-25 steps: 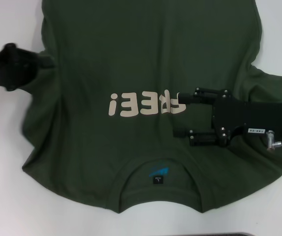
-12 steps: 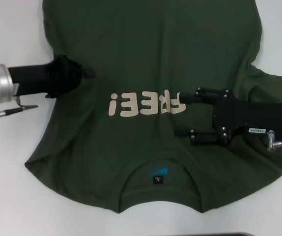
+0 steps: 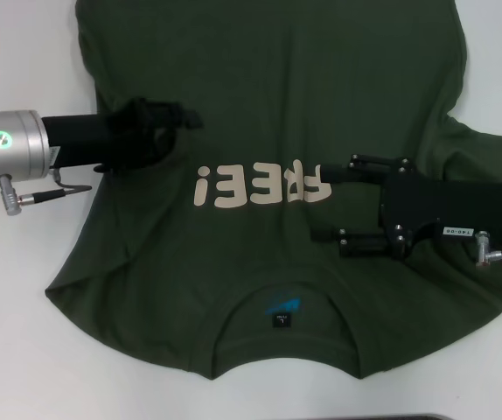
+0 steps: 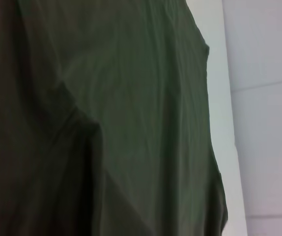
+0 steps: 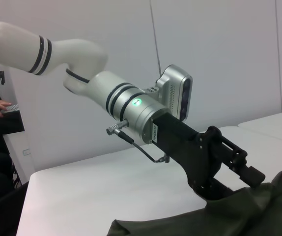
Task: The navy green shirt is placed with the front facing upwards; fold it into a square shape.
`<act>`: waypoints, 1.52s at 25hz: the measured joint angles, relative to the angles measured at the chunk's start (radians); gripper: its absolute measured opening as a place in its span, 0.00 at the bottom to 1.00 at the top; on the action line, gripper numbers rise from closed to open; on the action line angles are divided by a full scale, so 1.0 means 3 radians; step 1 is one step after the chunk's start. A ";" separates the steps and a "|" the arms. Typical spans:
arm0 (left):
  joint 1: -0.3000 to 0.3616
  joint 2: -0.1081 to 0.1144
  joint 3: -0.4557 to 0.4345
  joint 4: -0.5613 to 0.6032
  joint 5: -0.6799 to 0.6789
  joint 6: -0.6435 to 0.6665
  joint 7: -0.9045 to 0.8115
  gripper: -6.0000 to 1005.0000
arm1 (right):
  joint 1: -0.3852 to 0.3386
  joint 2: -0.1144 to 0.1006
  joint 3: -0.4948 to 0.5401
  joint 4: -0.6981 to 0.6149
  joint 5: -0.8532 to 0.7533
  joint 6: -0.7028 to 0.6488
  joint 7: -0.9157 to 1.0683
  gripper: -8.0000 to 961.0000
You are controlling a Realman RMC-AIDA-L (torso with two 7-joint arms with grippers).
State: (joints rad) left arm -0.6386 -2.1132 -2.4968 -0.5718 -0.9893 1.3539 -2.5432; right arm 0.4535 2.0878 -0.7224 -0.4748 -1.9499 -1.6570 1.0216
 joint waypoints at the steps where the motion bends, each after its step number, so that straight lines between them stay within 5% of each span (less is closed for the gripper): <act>1: -0.0009 0.0016 0.0038 -0.0007 0.0008 0.0032 -0.0008 0.40 | -0.0002 0.0000 0.0000 0.0000 0.0000 0.0001 0.0000 0.86; 7: 0.0009 0.0147 0.0195 -0.0104 0.0030 0.0069 -0.0132 0.61 | -0.0012 -0.0004 0.0002 0.0005 0.0000 0.0014 0.0000 0.86; 15: 0.0081 0.0130 0.0170 -0.0413 -0.0137 0.0334 -0.0116 0.84 | -0.0014 -0.0005 0.0005 0.0024 0.0001 0.0047 0.0000 0.86; 26: 0.0465 0.0303 0.0130 -0.0543 -0.0141 0.0381 0.0016 0.84 | -0.0013 -0.0005 0.0005 -0.0002 -0.0004 0.0080 0.0018 0.86; 38: 0.0487 0.0182 0.0152 -0.0553 0.0027 0.0085 0.0308 0.84 | -0.0019 -0.0005 0.0005 -0.0002 -0.0002 0.0099 0.0126 0.86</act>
State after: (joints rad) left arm -0.4925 -2.0585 -2.4511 -0.7376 -0.9813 1.3795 -2.4509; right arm 0.4480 2.0862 -0.7210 -0.4755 -1.9504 -1.6274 1.0593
